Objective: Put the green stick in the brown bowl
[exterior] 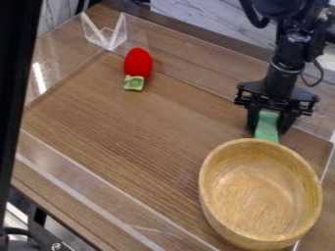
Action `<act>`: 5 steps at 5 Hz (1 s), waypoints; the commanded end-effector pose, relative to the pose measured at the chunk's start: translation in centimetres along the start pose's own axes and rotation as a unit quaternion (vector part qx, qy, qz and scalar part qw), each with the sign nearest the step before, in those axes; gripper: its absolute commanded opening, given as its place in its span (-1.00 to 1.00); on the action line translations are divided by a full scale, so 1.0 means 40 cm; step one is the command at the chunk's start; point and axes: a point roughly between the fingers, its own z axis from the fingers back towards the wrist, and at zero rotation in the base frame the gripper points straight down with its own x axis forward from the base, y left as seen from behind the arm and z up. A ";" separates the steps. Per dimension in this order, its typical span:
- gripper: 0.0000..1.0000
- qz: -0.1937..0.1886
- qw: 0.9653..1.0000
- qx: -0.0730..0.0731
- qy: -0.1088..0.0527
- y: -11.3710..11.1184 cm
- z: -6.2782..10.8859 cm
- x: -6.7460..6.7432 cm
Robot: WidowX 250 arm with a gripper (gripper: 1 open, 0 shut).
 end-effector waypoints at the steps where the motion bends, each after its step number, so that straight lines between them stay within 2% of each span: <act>1: -1.00 -0.012 1.000 -0.002 -0.010 0.033 0.033 0.022; 2: -1.00 -0.029 1.000 0.004 -0.004 0.055 0.034 0.024; 3: -1.00 -0.014 1.000 0.010 0.004 0.055 0.037 0.041; 5: -1.00 -0.021 1.000 -0.002 -0.009 0.077 0.140 0.039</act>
